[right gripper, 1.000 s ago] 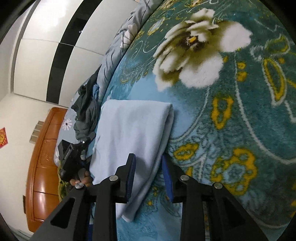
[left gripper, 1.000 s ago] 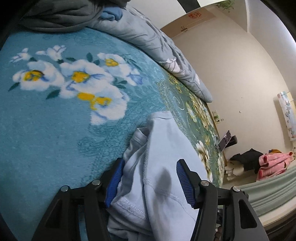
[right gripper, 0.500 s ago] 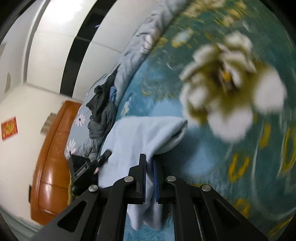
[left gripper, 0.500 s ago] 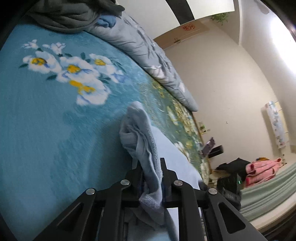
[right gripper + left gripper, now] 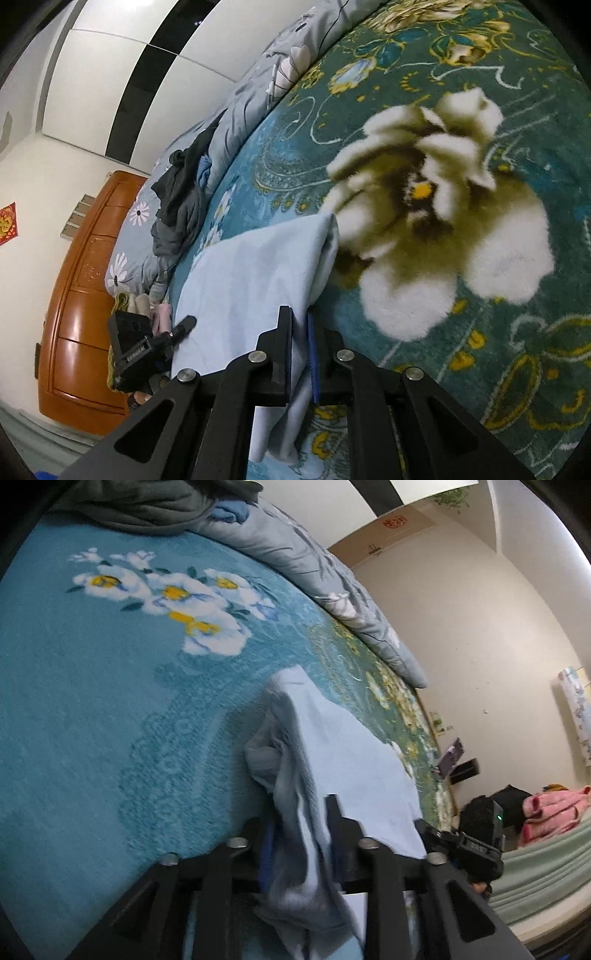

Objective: Fold clothes
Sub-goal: 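Lift the folded light blue sweatshirt off the bed with both grippers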

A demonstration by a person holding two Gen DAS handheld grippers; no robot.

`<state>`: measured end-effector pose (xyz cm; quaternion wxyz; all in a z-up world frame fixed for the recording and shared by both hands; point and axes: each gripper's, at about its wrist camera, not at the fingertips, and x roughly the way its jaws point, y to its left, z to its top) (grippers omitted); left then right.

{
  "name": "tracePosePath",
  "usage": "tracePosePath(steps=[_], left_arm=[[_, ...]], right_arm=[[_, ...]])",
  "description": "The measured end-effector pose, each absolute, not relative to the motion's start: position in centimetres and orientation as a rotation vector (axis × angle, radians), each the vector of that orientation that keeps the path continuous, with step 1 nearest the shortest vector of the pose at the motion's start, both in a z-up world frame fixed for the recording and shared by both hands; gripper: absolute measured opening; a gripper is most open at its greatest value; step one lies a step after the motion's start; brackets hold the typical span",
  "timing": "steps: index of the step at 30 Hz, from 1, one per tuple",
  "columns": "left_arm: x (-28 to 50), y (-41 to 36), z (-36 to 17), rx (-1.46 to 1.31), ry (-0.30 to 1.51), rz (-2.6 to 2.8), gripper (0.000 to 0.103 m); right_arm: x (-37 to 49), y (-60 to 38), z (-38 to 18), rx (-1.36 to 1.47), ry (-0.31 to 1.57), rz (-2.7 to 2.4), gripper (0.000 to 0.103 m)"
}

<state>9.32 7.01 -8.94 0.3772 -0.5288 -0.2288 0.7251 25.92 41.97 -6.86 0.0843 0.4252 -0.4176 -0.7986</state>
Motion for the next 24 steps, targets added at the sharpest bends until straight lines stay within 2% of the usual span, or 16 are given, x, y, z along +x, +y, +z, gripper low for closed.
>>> tracePosePath(steps=[4,10,15,24], left_arm=[[9.0,6.9,-9.7,-1.357,-0.629,1.805,0.047],[8.8,8.1,-10.1,-1.355,-0.655,1.720,0.048],[8.3,8.4,-10.6,-1.350,-0.731,1.654,0.048],[8.5,8.3,-10.4,-1.338,-0.760,1.651,0.046]], right_arm=[[27.0,41.9,-7.7,1.252,-1.317,-2.357,0.025],[27.5,41.1,-8.7,1.200,-1.430,-2.308,0.031],[25.9,40.3,-9.2,1.183,-1.462,-2.257,0.032],[26.4,40.1,-9.6,1.113,-1.515,-2.225,0.032]])
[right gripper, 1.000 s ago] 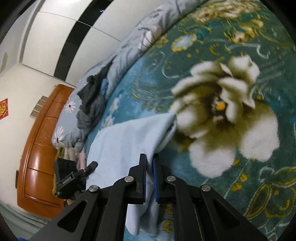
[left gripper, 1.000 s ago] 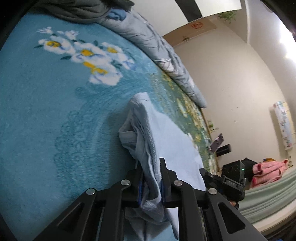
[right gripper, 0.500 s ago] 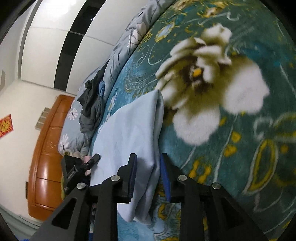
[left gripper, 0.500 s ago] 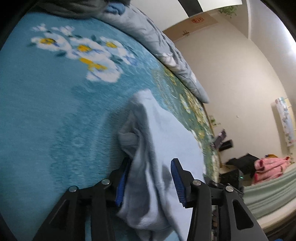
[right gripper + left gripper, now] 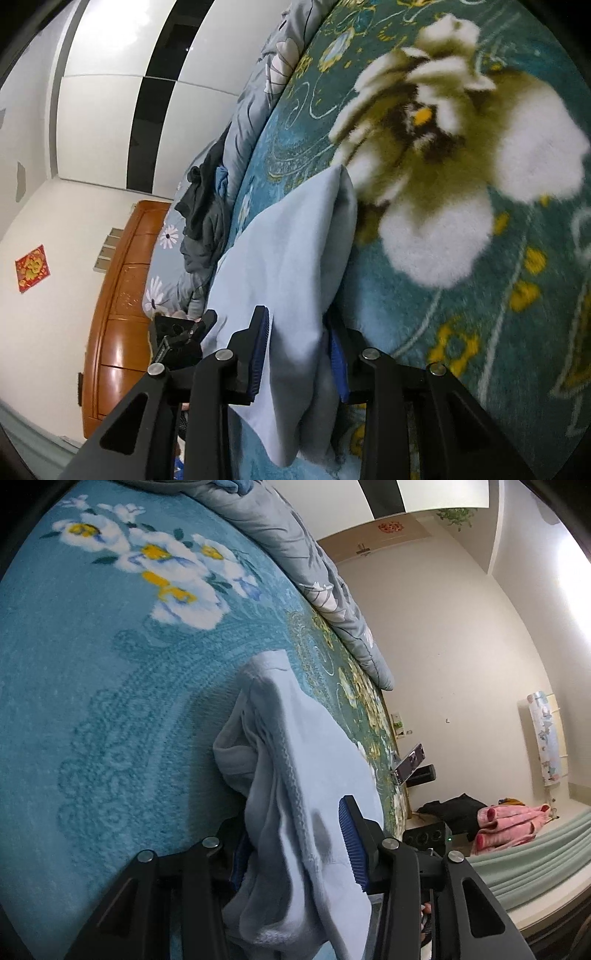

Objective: Fold clothes
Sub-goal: 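Lift the folded light blue sweatshirt off the bed with both grippers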

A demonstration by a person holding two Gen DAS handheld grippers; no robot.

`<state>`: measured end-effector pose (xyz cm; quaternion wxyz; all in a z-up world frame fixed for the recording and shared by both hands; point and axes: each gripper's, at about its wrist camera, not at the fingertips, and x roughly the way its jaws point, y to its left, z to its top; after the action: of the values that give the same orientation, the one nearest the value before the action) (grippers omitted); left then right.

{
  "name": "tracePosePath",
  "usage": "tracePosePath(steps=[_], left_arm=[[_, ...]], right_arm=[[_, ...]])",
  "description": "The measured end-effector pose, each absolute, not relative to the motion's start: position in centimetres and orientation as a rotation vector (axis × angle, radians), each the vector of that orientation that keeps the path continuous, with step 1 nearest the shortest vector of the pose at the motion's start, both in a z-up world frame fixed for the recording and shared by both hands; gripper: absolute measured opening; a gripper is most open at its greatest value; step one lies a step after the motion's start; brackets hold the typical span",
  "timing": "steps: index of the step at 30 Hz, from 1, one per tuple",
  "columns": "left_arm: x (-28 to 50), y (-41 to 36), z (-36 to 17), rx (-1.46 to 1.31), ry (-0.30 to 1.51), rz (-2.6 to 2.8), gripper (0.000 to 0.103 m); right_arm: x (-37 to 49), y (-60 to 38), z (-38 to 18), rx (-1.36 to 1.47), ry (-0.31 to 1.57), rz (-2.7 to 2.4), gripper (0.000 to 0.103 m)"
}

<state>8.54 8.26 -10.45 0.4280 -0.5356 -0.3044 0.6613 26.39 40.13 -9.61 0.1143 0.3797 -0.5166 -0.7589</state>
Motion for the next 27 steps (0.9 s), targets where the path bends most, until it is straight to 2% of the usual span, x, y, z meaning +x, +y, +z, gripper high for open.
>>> tracePosePath(steps=[3,5,6,8,11,27], left_arm=[[8.7,8.4,-10.4,-1.337,-0.760,1.678,0.041],[8.8,8.3,-10.7,-1.351,-0.786,1.674,0.028],[8.9,8.3,-10.9,-1.358,-0.799,1.672,0.025],[9.1,8.3,-11.1,-1.371,-0.831,1.677,0.021],[9.5,8.2,-10.9,-1.366,-0.880,1.680,0.018],[15.6,5.6,-2.1,-1.189,-0.811,1.725,0.017]], right_arm=[[25.9,40.1,-9.6,1.135,-1.515,-2.235,0.029],[25.7,40.1,-9.8,1.143,-1.526,-2.250,0.021],[25.6,40.1,-9.9,1.142,-1.534,-2.253,0.019],[25.6,40.0,-10.1,1.147,-1.550,-2.260,0.013],[25.6,39.9,-9.8,1.156,-1.566,-2.257,0.011],[30.3,36.2,-0.9,0.976,-1.316,-2.336,0.009]])
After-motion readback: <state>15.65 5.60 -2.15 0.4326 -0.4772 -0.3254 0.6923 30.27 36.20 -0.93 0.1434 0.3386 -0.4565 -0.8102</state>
